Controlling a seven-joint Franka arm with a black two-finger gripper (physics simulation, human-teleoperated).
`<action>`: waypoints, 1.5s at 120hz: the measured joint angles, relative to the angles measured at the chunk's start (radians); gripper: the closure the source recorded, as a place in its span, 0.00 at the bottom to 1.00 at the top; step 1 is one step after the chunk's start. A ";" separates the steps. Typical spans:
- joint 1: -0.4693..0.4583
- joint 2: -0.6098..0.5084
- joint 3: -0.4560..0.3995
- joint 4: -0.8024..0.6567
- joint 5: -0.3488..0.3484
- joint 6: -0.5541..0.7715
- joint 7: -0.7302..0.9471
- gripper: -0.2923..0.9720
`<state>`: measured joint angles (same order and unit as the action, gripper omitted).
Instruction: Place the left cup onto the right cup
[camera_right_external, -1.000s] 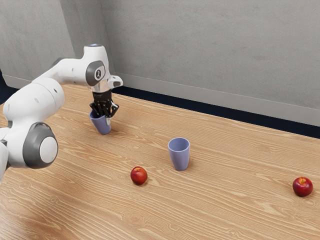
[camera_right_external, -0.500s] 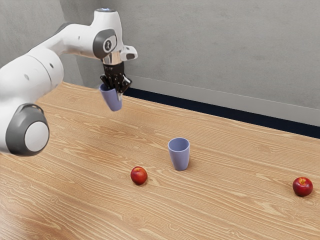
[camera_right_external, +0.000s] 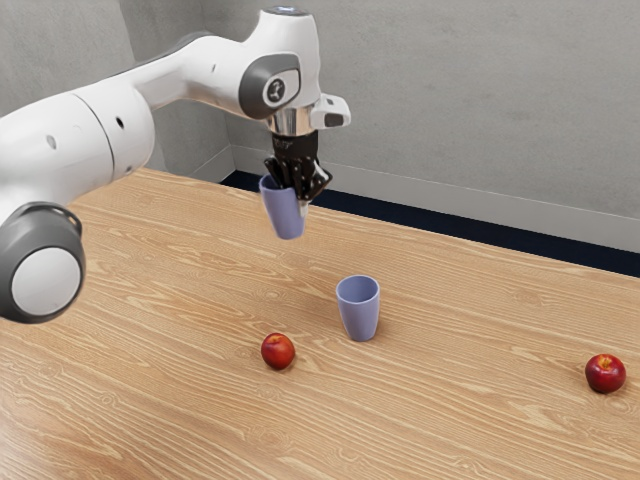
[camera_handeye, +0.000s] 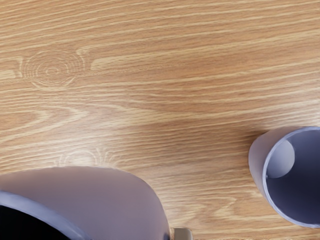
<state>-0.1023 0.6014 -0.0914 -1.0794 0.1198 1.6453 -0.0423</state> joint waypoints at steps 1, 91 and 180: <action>-0.003 -0.001 0.000 -0.002 0.000 0.000 -0.002 0.85; -0.021 0.018 -0.267 -0.006 0.148 0.058 -0.196 0.85; 0.040 0.098 -0.294 -0.076 0.182 0.096 -0.276 0.85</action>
<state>-0.0618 0.6998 -0.3852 -1.1549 0.3017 1.7413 -0.3186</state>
